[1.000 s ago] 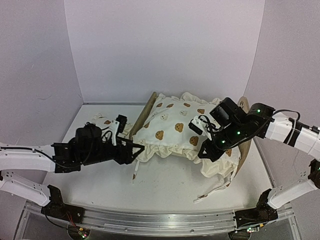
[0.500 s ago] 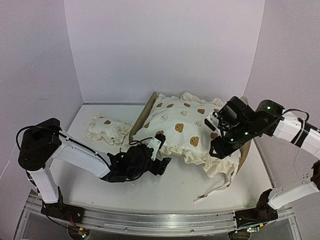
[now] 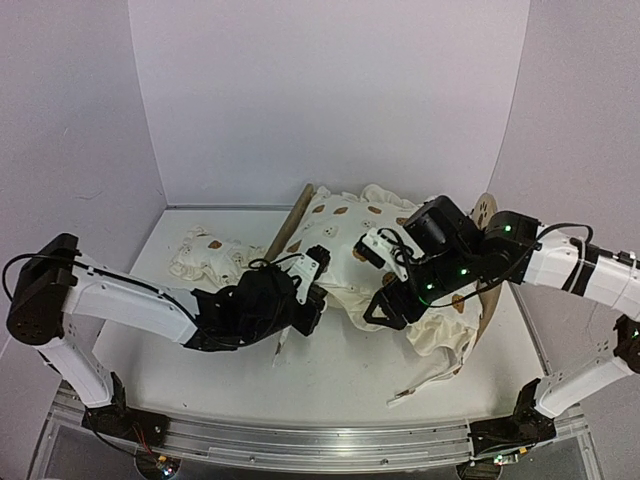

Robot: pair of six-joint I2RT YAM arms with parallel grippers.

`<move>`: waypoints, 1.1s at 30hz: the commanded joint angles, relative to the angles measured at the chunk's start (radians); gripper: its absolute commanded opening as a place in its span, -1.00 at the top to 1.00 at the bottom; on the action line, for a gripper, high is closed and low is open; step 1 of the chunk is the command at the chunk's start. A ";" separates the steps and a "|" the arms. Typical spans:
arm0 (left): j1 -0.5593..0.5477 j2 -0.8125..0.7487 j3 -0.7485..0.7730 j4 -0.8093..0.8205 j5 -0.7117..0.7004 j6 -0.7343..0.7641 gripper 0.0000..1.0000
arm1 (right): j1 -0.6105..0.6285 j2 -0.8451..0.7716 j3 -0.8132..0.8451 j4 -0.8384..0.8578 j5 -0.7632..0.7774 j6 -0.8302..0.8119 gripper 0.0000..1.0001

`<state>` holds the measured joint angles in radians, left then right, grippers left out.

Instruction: Set up the pet bed

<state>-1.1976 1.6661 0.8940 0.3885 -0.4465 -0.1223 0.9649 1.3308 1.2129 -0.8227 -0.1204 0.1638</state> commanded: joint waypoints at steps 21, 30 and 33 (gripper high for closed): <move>0.180 -0.453 -0.184 -0.336 0.376 -0.076 -0.53 | 0.070 0.039 -0.155 0.111 0.507 0.083 0.20; 0.390 -0.346 -0.277 -0.141 0.660 -0.388 -0.68 | -0.065 -0.033 -0.043 -0.017 0.360 0.101 -0.37; 0.393 -0.304 -0.258 -0.020 0.702 -0.425 -0.68 | -0.150 -0.046 -0.024 -0.051 0.364 0.110 -0.44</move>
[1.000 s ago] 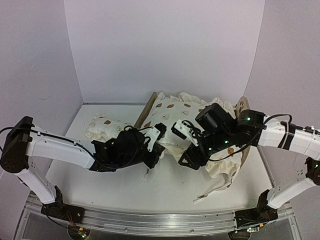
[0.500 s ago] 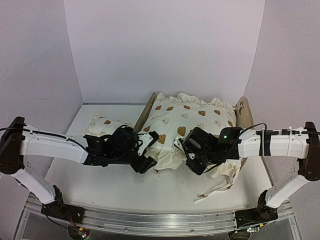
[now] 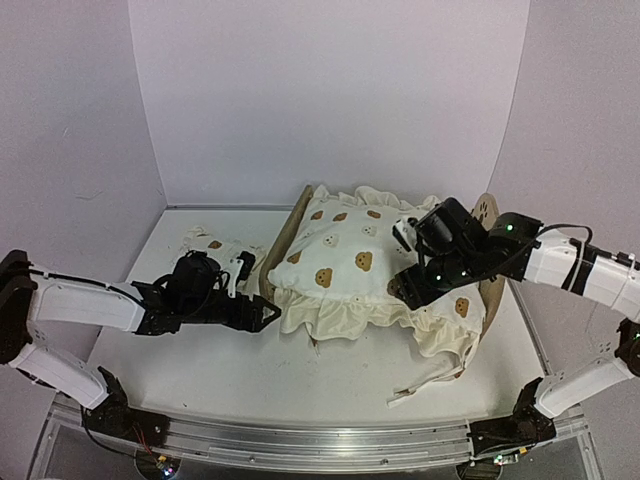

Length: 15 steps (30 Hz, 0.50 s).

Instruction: Set up the pet bed

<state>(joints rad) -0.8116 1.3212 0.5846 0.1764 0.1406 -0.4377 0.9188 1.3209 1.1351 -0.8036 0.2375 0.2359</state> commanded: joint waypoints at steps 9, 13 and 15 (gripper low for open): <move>-0.002 0.130 0.198 0.234 0.225 -0.052 -0.31 | -0.163 0.011 0.012 -0.059 0.113 0.035 -0.28; 0.000 0.152 0.219 0.206 0.092 -0.044 -0.60 | -0.168 0.119 0.044 0.103 0.211 -0.018 -0.23; 0.000 0.179 0.264 0.160 0.054 -0.017 -0.72 | -0.171 0.168 0.050 0.204 0.280 -0.070 -0.23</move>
<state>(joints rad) -0.8127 1.4624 0.7647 0.3534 0.2787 -0.4946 0.7570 1.4052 1.1549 -0.8207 0.3672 0.2455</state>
